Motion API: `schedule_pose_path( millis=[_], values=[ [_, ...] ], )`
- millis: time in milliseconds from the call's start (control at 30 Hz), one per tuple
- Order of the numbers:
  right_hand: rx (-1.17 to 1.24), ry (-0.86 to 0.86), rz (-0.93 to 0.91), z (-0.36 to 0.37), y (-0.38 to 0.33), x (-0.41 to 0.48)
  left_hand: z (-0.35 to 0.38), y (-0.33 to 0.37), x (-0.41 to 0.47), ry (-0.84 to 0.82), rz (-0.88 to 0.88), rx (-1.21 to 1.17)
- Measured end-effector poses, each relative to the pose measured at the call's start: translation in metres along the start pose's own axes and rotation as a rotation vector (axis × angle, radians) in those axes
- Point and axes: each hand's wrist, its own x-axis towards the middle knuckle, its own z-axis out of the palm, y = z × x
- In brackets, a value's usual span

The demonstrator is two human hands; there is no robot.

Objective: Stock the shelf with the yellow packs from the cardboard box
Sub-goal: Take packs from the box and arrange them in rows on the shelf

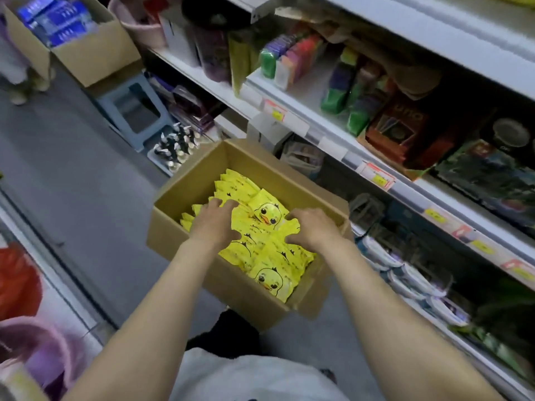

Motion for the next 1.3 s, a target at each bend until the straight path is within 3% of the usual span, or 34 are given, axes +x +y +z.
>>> schedule_pose_path(
  millis=[200, 367, 467, 633, 767, 1100, 1300],
  values=[
    [0.123, -0.206, 0.184, 0.057, 0.003, 0.077, 0.024, -0.057, 0.089, -0.286, 0.106, 0.106],
    [0.162, -0.385, 0.310, 0.112, 0.024, 0.097, 0.064, -0.071, 0.137, -0.646, 0.263, 0.216],
    [0.179, -0.457, 0.368, 0.139, 0.035, 0.100, 0.087, -0.084, 0.155, -0.773, 0.316, 0.255],
    [0.219, -0.495, 0.400, 0.176, 0.044, 0.102, 0.111, -0.097, 0.171, -0.812, 0.359, 0.274],
    [0.253, -0.435, 0.411, 0.196, 0.042, 0.104, 0.126, -0.106, 0.185, -0.750, 0.377, 0.247],
    [0.250, -0.465, 0.399, 0.200, 0.038, 0.124, 0.147, -0.096, 0.199, -0.760, 0.505, 0.330],
    [0.301, -0.468, 0.407, 0.210, 0.039, 0.118, 0.149, -0.102, 0.197, -0.847, 0.525, 0.182]
  ],
)
